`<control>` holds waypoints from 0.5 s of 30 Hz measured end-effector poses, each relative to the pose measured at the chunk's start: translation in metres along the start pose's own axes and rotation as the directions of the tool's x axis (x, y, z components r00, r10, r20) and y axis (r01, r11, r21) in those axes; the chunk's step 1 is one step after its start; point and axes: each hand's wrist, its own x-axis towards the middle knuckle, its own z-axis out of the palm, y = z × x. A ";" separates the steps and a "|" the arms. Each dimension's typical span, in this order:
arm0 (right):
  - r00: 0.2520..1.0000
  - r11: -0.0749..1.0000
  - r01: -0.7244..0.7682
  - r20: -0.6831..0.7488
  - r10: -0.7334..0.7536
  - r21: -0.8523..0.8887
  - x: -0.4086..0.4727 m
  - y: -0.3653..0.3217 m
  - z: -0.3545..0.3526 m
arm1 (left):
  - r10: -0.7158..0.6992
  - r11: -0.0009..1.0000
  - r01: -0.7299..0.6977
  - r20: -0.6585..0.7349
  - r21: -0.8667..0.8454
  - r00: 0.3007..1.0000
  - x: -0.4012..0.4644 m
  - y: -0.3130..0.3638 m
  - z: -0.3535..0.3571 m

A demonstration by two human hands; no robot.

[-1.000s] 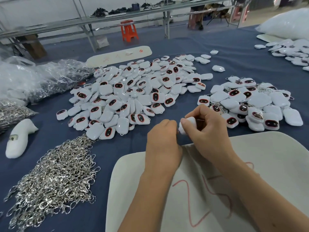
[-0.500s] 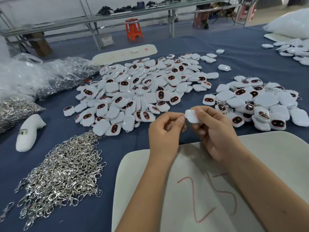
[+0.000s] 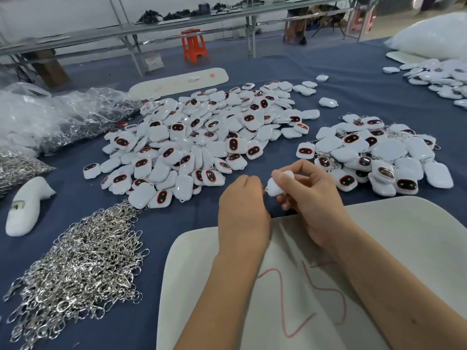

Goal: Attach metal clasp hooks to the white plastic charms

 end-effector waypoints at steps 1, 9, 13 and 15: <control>1.000 0.996 0.027 -0.006 -0.028 -0.080 -0.002 0.001 0.001 | -0.006 0.998 0.004 0.033 0.058 0.999 0.000 0.002 0.000; 0.997 0.999 0.005 -0.072 -0.001 0.052 0.001 0.002 0.005 | -0.267 0.769 0.172 -0.066 -0.615 0.961 -0.004 -0.002 -0.003; 0.998 0.969 -0.065 -0.006 0.068 0.239 0.004 0.000 0.002 | -0.328 0.449 0.258 0.111 -0.855 0.938 0.000 -0.005 -0.006; 0.998 0.967 -0.069 0.010 0.069 0.243 0.004 0.001 0.001 | -0.325 0.400 0.276 0.147 -0.874 0.934 0.000 -0.005 -0.005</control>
